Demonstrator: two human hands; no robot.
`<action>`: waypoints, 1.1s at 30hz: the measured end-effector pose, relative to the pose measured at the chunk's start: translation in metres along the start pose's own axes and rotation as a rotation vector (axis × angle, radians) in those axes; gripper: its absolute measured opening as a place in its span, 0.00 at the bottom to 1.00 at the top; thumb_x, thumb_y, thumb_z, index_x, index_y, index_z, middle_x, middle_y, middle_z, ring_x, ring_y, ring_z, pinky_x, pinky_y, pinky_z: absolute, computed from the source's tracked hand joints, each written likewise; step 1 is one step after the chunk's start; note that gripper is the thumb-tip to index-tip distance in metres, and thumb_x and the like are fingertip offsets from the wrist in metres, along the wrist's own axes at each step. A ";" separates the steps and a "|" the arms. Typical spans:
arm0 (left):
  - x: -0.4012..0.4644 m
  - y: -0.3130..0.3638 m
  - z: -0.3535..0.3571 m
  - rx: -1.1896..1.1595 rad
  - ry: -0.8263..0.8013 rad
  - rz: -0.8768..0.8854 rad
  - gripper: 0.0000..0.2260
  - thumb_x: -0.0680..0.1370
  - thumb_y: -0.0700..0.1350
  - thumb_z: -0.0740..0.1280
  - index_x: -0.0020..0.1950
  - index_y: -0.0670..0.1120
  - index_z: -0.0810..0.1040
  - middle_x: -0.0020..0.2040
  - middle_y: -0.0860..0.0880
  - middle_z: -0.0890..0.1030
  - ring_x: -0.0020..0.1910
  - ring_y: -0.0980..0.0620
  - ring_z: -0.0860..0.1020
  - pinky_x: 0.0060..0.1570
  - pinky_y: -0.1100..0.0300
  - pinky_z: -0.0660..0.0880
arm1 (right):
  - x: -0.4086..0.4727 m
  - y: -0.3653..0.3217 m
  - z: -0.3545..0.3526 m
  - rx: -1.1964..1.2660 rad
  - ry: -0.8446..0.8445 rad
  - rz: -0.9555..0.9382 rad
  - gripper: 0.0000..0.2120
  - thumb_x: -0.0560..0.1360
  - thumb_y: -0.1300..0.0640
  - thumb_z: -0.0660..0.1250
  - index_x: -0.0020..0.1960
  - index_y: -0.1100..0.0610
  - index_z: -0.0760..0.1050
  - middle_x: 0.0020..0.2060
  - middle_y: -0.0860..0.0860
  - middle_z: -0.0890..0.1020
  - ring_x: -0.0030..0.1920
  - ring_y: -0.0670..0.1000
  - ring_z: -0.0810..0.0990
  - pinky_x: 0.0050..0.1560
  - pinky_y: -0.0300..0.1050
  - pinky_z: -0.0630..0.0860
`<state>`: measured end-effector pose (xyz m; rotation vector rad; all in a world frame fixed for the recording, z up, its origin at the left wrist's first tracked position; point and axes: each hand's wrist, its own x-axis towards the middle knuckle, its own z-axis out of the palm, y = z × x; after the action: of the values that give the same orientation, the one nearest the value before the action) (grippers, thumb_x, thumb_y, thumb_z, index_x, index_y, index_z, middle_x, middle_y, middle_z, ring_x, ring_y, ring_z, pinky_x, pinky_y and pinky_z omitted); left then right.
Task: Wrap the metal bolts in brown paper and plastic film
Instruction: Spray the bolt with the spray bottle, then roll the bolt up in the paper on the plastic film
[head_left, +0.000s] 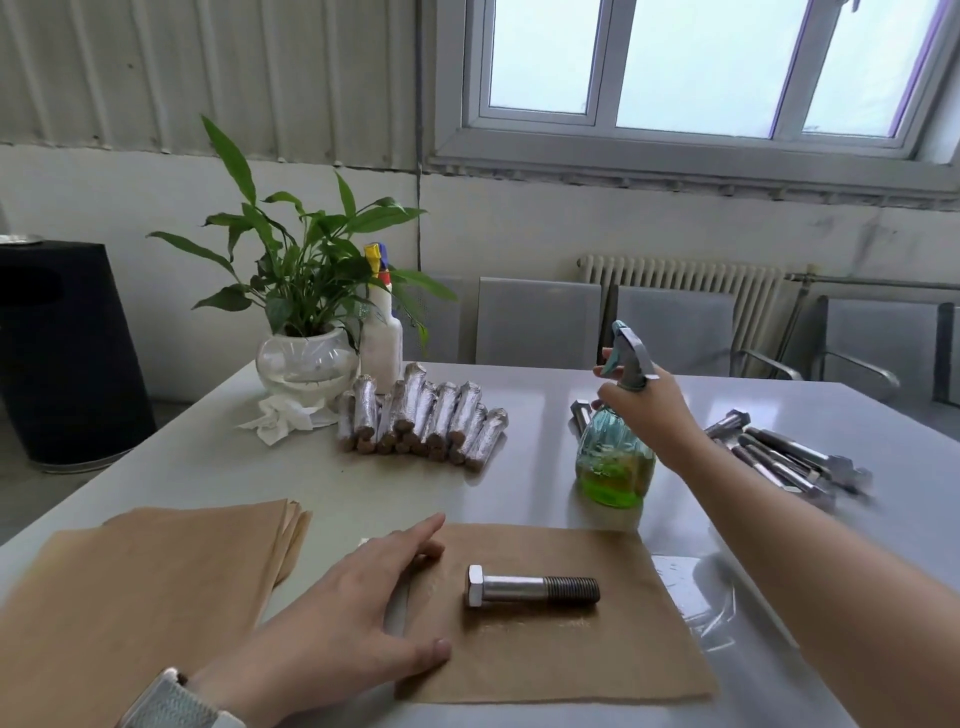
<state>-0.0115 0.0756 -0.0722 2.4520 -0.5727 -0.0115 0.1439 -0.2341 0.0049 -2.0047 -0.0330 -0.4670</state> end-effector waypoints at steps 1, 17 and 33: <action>0.000 0.000 0.000 0.001 -0.004 -0.001 0.42 0.68 0.64 0.71 0.73 0.70 0.47 0.66 0.73 0.62 0.66 0.76 0.59 0.64 0.79 0.53 | 0.000 0.002 -0.002 -0.007 -0.009 0.005 0.12 0.71 0.59 0.69 0.52 0.47 0.78 0.49 0.53 0.84 0.37 0.49 0.76 0.38 0.44 0.72; 0.000 0.007 -0.004 0.027 0.193 0.154 0.16 0.74 0.51 0.74 0.60 0.62 0.76 0.61 0.69 0.73 0.65 0.69 0.69 0.62 0.77 0.60 | -0.176 -0.011 -0.050 -0.953 -0.757 -0.917 0.16 0.76 0.37 0.61 0.57 0.42 0.78 0.49 0.37 0.81 0.52 0.41 0.79 0.67 0.42 0.68; 0.004 0.035 -0.008 0.315 0.177 0.298 0.35 0.67 0.79 0.58 0.62 0.59 0.79 0.59 0.68 0.76 0.58 0.69 0.70 0.63 0.70 0.57 | -0.159 -0.017 -0.015 -0.763 -0.446 -0.548 0.07 0.78 0.46 0.60 0.52 0.46 0.73 0.50 0.45 0.79 0.49 0.53 0.79 0.43 0.47 0.71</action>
<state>-0.0209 0.0529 -0.0453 2.6028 -0.9109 0.4423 -0.0112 -0.2104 -0.0285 -2.8256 -0.8011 -0.3888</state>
